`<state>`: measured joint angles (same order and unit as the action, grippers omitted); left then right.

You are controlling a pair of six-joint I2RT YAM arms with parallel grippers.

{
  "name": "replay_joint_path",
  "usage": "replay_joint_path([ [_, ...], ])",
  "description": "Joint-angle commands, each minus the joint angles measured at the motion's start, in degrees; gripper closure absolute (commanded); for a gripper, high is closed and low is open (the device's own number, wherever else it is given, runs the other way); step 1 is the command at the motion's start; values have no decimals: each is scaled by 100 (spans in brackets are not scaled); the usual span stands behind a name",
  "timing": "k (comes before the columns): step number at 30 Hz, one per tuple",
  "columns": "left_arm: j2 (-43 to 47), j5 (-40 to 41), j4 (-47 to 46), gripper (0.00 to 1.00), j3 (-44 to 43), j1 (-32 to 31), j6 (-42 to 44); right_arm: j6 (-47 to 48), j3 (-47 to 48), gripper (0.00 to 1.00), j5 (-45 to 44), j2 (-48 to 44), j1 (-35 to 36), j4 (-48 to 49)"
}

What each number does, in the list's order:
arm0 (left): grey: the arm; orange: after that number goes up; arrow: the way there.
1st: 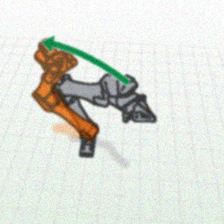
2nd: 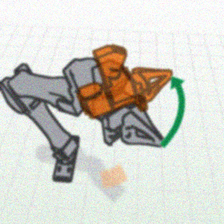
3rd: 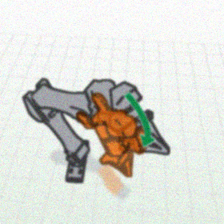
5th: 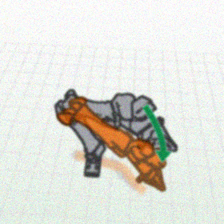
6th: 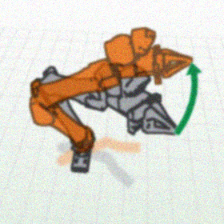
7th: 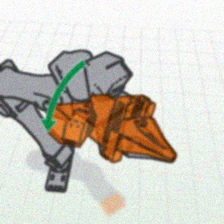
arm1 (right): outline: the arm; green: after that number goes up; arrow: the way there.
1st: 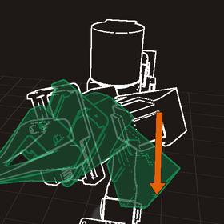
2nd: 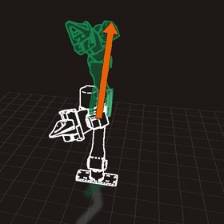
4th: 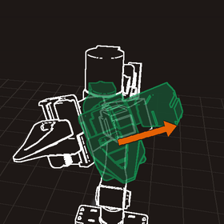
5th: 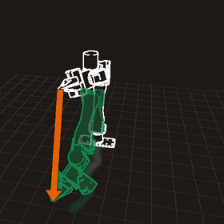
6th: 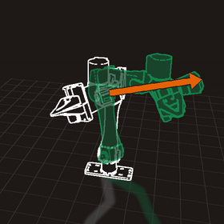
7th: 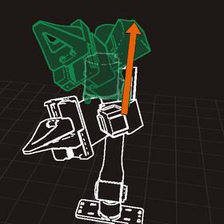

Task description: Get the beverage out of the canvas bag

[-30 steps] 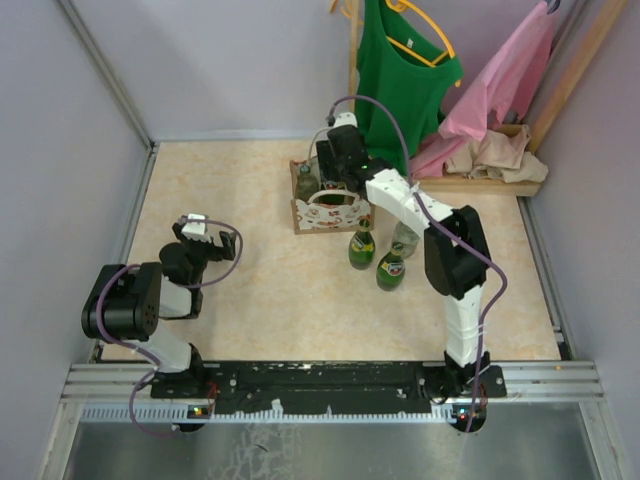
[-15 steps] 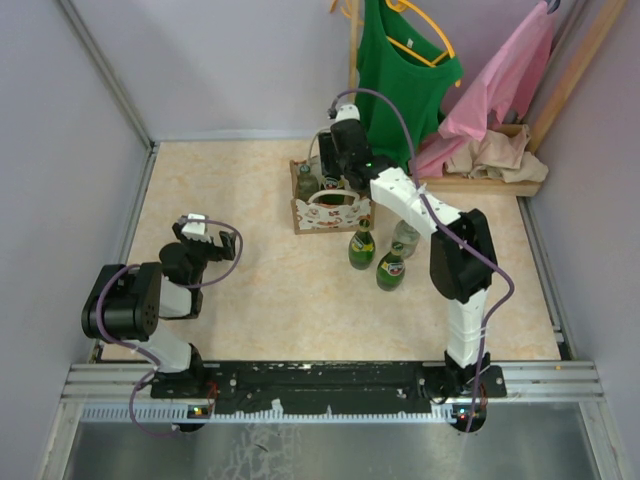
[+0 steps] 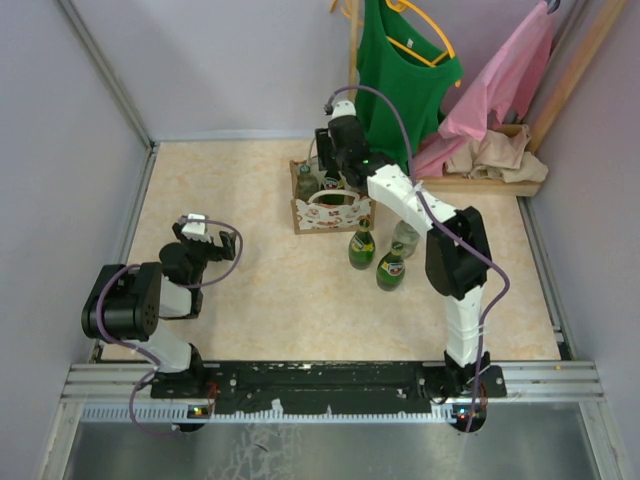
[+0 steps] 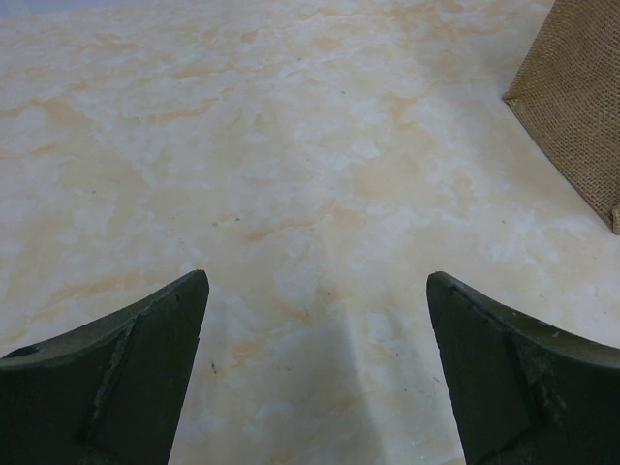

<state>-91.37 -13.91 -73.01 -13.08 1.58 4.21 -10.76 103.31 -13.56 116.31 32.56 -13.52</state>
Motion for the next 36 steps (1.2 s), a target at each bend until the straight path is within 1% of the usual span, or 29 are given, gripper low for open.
replay_joint_path([
  [1,-7,16,-47,0,-81,-35,43,-22,298,48,53,125,-26,114],
  [12,-3,14,-46,0,-81,-31,40,-1,43,50,-56,143,-30,167],
  [16,-3,14,-46,0,-81,-33,44,25,64,55,-80,194,-25,140],
  [18,-2,19,-51,0,-81,-30,37,30,53,58,-81,216,-30,135],
  [21,-3,18,-46,0,-81,-31,44,48,77,69,-117,250,-28,102],
  [23,-3,15,-47,0,-81,-36,45,69,97,83,-151,258,-30,72],
  [25,-3,13,-51,0,-80,-30,46,110,164,100,-193,262,-30,16],
  [36,-3,13,-46,0,-81,-33,38,538,1083,100,-380,159,-30,-246],
])
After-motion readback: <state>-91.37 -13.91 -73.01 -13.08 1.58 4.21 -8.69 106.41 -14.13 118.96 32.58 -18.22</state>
